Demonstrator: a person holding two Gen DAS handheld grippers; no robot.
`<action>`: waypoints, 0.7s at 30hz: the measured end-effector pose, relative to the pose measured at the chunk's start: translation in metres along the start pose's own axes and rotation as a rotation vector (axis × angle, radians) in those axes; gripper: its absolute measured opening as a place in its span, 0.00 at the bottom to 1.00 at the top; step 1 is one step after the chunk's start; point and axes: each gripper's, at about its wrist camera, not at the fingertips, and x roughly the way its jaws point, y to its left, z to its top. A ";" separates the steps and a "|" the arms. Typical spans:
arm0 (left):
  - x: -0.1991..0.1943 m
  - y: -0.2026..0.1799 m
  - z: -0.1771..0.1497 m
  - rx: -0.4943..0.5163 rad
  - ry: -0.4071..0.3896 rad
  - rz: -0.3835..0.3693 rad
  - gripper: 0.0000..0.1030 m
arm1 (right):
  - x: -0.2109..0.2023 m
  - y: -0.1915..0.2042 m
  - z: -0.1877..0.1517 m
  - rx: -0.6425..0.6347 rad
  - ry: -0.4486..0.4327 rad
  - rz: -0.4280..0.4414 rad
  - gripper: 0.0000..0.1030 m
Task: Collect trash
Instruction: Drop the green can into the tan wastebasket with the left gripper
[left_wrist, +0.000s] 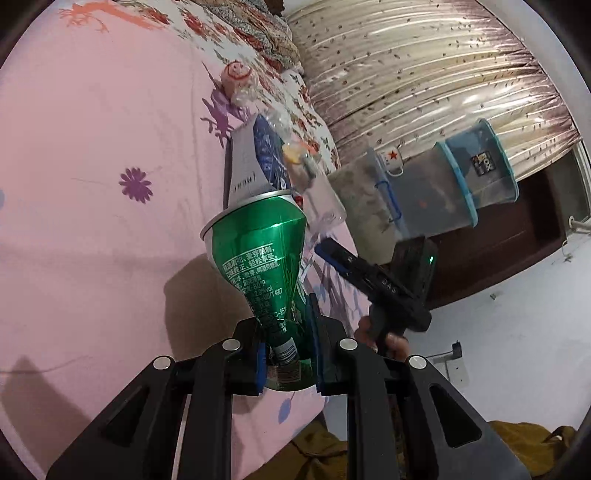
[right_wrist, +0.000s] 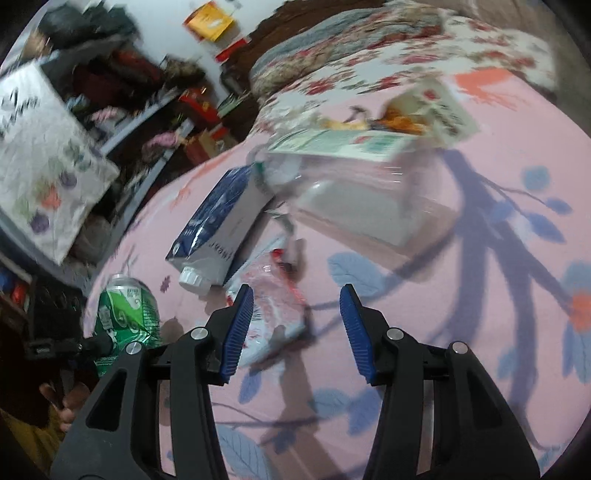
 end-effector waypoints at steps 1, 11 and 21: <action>0.002 -0.001 0.000 0.006 0.004 0.007 0.16 | 0.005 0.006 0.001 -0.025 0.009 -0.008 0.50; 0.007 -0.010 -0.002 0.044 0.022 0.049 0.16 | 0.023 0.041 -0.015 -0.158 0.051 -0.031 0.08; 0.028 -0.049 0.001 0.152 0.087 0.040 0.16 | -0.052 0.005 -0.032 0.018 -0.133 0.012 0.07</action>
